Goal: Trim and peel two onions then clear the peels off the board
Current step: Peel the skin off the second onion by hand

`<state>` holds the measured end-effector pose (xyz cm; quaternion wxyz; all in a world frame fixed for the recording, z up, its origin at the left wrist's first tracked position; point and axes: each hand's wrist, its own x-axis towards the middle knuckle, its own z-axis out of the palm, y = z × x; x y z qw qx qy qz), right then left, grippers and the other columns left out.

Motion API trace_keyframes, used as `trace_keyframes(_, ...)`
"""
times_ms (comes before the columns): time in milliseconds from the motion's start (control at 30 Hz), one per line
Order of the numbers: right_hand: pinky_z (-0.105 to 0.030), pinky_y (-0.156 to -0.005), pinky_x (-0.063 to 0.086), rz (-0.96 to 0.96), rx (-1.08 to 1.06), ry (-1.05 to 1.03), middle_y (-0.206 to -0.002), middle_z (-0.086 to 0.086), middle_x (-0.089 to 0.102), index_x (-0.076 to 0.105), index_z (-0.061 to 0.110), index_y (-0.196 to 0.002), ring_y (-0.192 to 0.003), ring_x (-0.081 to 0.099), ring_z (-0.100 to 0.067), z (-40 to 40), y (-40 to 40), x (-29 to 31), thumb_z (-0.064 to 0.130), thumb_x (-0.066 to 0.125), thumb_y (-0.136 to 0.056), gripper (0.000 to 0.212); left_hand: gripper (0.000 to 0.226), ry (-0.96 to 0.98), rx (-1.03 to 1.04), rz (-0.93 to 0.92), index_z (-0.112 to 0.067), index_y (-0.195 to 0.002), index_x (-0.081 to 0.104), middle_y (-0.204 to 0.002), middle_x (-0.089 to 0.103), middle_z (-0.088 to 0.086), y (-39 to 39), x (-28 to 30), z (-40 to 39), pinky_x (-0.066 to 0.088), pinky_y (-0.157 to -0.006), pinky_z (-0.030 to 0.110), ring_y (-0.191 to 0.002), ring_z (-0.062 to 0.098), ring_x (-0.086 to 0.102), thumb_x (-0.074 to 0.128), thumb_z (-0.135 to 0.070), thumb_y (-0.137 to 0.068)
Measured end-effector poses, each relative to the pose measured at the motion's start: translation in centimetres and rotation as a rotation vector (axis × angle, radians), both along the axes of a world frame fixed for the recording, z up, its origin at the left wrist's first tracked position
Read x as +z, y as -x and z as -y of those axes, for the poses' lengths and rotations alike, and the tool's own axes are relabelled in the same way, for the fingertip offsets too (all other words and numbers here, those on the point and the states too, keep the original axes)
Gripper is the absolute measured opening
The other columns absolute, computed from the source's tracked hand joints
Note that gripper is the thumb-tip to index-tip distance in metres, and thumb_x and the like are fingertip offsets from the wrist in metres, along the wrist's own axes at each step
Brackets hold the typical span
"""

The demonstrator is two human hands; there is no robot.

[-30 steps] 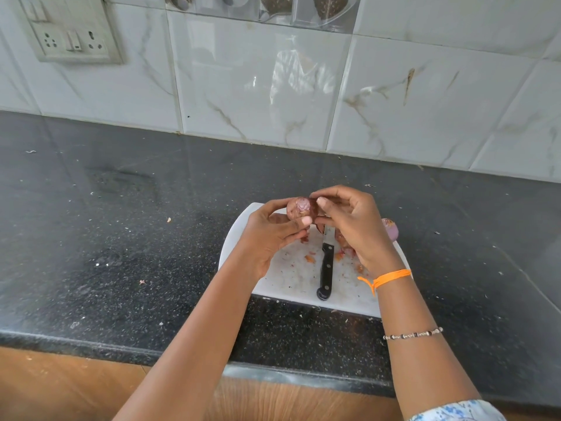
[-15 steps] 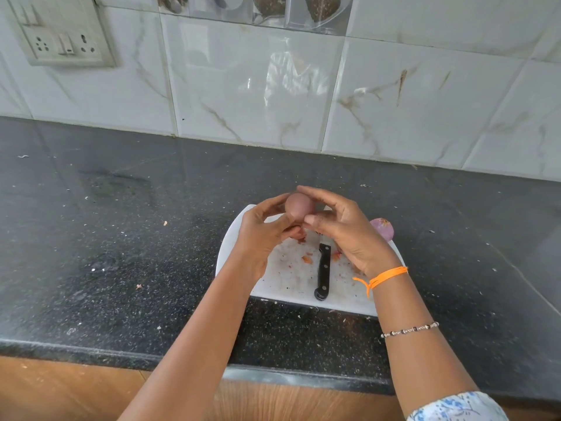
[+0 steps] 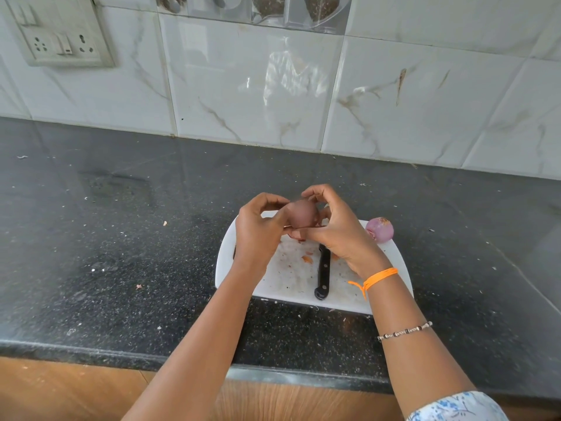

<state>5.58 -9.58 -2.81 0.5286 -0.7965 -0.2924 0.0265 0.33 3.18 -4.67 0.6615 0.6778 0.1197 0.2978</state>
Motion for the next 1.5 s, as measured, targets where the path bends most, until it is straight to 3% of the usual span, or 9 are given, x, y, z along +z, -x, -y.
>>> trace_keyframes(200, -0.001, -0.072, 0.038, 0.075, 0.002, 0.059, -0.116, -0.005, 0.054, 0.058, 0.016, -0.110, -0.099, 0.051, -0.006, -0.2, -0.4, -0.2, 0.001, 0.084, -0.061, 0.057, 0.009, -0.311, 0.050, 0.029, -0.020, -0.080, 0.068, -0.082, 0.067, -0.009, 0.5, 0.5, 0.4, 0.049, -0.060, 0.014, -0.078, -0.001, 0.064, 0.070, -0.012, -0.083)
trace_keyframes(300, -0.003, -0.069, 0.041, 0.071, 0.044, 0.070, -0.115, -0.005, 0.052, 0.058, 0.013, -0.109, -0.090, 0.052, 0.002, -0.1, -0.2, 0.0, -0.004, 0.083, -0.061, 0.057, 0.011, -0.408, 0.065, 0.042, -0.017, -0.082, 0.064, -0.087, 0.065, -0.004, 0.4, 0.3, 0.3, 0.051, -0.069, 0.018, -0.081, 0.003, 0.062, 0.065, -0.007, -0.086)
trace_keyframes(467, -0.008, -0.067, 0.047, 0.033, 0.094, 0.054, -0.117, -0.005, 0.054, 0.057, 0.016, -0.108, -0.082, 0.059, -0.002, 0.2, 0.0, 0.3, -0.009, 0.080, -0.063, 0.057, 0.012, -0.223, 0.029, -0.010, -0.013, -0.084, 0.061, -0.083, 0.064, -0.001, 0.0, 0.0, -0.1, 0.057, -0.072, 0.046, -0.087, 0.022, 0.066, 0.056, -0.006, -0.092)
trace_keyframes(700, -0.022, -0.077, 0.055, -0.104, 0.190, -0.086, -0.108, 0.005, 0.058, 0.055, 0.015, -0.109, -0.092, 0.065, -0.011, 0.8, 0.6, 1.0, -0.016, 0.072, -0.067, 0.054, 0.016, 0.083, 0.006, -0.060, -0.010, -0.081, 0.057, -0.082, 0.062, 0.003, 0.2, 0.2, -0.2, 0.060, -0.060, 0.032, -0.070, 0.013, 0.067, 0.050, -0.004, -0.095)
trace_keyframes(800, -0.025, -0.080, 0.055, -0.170, 0.221, -0.211, -0.111, 0.005, 0.059, 0.058, 0.017, -0.109, -0.093, 0.067, -0.011, 1.1, 0.7, 1.1, -0.012, 0.075, -0.067, 0.054, 0.013, 0.032, 0.046, -0.072, -0.010, -0.084, 0.061, -0.082, 0.064, 0.000, 0.3, 0.1, -0.4, 0.056, -0.057, 0.020, -0.067, 0.009, 0.065, 0.055, -0.002, -0.092)
trace_keyframes(1000, -0.026, -0.080, 0.055, -0.129, 0.123, -0.172, -0.107, 0.002, 0.061, 0.060, 0.015, -0.108, -0.088, 0.066, -0.011, 1.1, 0.0, 0.7, -0.006, 0.082, -0.061, 0.055, 0.013, -0.116, -0.044, 0.132, -0.020, -0.096, 0.068, -0.091, 0.068, -0.005, 0.8, 0.6, 0.0, 0.055, -0.076, 0.027, -0.086, 0.008, 0.065, 0.070, -0.018, -0.084)
trace_keyframes(1167, -0.031, -0.086, 0.055, -0.103, 0.121, -0.115, -0.115, -0.008, 0.061, 0.061, 0.019, -0.106, -0.099, 0.065, -0.019, 1.1, -0.4, 0.3, -0.006, 0.082, -0.061, 0.055, 0.017, -0.304, -0.009, 0.125, -0.026, -0.076, 0.064, -0.084, 0.064, -0.007, 0.8, 0.7, 0.6, 0.050, -0.068, 0.018, -0.077, 0.000, 0.061, 0.078, -0.017, -0.074)
trace_keyframes(1400, -0.035, -0.088, 0.055, -0.149, 0.200, -0.126, -0.116, -0.006, 0.057, 0.056, 0.017, -0.109, -0.097, 0.067, -0.019, 1.3, -0.2, 0.6, -0.012, 0.076, -0.067, 0.054, 0.010, -0.056, -0.021, 0.067, -0.016, -0.077, 0.063, -0.077, 0.066, -0.001, 0.4, 0.4, 0.1, 0.056, -0.061, 0.028, -0.074, 0.016, 0.064, 0.067, -0.013, -0.086)
trace_keyframes(1500, -0.025, -0.084, 0.053, -0.183, 0.235, -0.162, -0.115, 0.001, 0.059, 0.057, 0.016, -0.113, -0.099, 0.066, -0.013, 1.6, 0.0, 0.8, -0.013, 0.072, -0.071, 0.053, 0.010, -0.057, 0.031, 0.004, -0.017, -0.078, 0.066, -0.076, 0.067, -0.005, 0.3, 0.1, -0.3, 0.057, -0.071, 0.035, -0.074, 0.015, 0.064, 0.068, -0.010, -0.085)
